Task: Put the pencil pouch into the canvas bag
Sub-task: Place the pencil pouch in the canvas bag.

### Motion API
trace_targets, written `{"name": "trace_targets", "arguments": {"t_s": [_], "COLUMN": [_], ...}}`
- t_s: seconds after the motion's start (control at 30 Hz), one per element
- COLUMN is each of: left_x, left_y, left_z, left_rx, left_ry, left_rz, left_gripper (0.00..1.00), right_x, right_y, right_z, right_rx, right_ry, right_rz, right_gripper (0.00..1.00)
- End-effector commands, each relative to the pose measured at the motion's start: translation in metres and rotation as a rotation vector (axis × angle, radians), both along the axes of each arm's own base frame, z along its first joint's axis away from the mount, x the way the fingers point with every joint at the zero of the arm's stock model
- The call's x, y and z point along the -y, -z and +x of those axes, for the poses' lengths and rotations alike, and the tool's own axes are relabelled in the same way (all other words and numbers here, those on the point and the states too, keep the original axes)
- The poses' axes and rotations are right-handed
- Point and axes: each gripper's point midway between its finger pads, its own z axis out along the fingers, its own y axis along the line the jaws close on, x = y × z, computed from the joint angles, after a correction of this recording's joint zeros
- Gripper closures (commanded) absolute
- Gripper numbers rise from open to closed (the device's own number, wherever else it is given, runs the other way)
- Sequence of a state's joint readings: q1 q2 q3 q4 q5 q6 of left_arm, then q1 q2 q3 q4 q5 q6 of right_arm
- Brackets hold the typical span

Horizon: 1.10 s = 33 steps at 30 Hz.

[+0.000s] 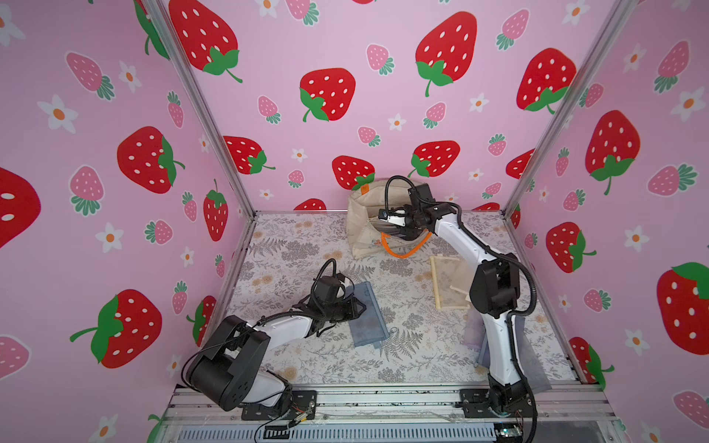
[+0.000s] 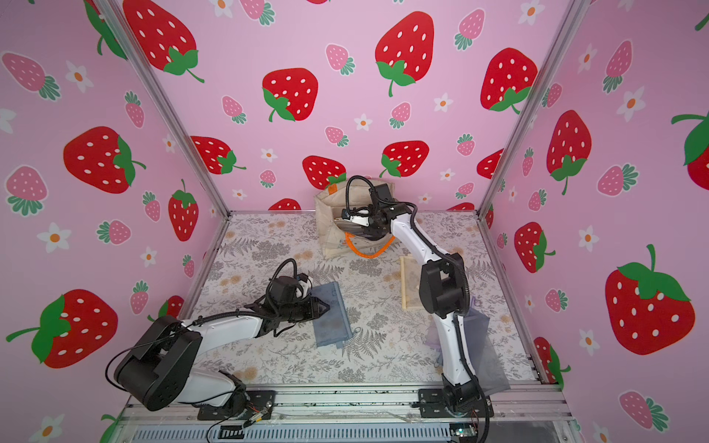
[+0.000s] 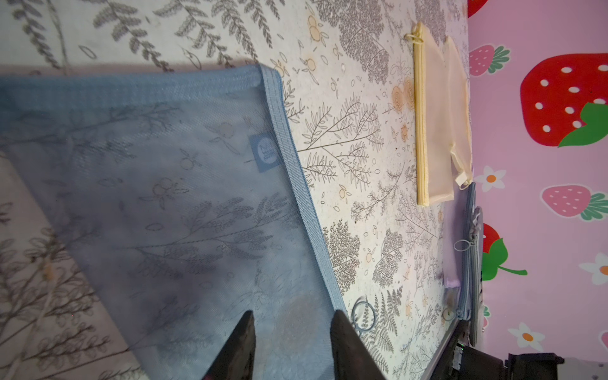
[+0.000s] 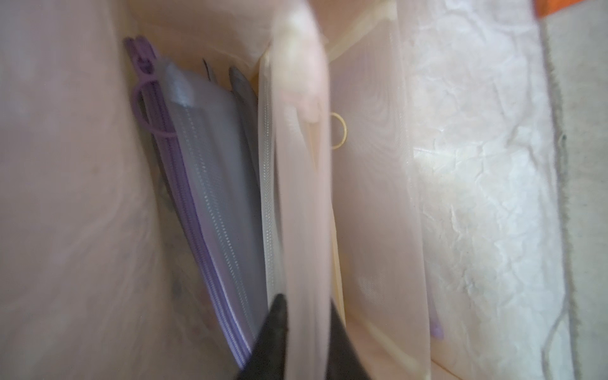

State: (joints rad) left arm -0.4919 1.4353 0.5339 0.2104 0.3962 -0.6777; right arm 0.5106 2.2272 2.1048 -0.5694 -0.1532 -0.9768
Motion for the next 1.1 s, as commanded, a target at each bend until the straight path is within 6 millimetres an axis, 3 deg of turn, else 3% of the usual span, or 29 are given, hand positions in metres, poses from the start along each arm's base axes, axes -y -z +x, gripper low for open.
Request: {"name": "trace_targets", "arguments": {"t_s": [0.0,0.17,0.33,0.5,0.73,0.93,1.07], "left_x": [0.004,0.004,0.005,0.005,0.007,0.007,0.005], "left_y": [-0.005,-0.005,-0.007,-0.008,-0.007,-0.009,-0.008], "left_z": [0.002,0.002,0.003,0.004,0.005,0.007,0.004], "left_rx": [0.020,0.019,0.020,0.023,0.019,0.025,0.022], "left_ry": [0.009,0.011,0.011,0.012,0.015,0.014,0.011], "left_rz": [-0.016,-0.016,-0.020,-0.019,-0.016,-0.018,-0.016], "left_gripper": [0.60,0.60,0.60,0.60,0.60,0.60,0.60], "right_x": [0.000,-0.003,-0.011,-0.013,-0.014,-0.019,-0.017], "right_y": [-0.029,-0.048,-0.059,-0.048,-0.032,-0.014,-0.017], "right_z": [-0.010,-0.020,-0.025,-0.019,-0.008,0.001,0.009], "right_rx": [0.016,0.007,-0.004,-0.025,-0.038,-0.051,-0.052], "right_ry": [-0.007,-0.016,-0.041,-0.027,0.013,0.049,0.104], "right_rz": [0.056,0.123,0.186,0.165,0.156,0.109,0.116], "right_gripper": [0.65,0.61,0.75,0.89,0.98,1.00,0.97]}}
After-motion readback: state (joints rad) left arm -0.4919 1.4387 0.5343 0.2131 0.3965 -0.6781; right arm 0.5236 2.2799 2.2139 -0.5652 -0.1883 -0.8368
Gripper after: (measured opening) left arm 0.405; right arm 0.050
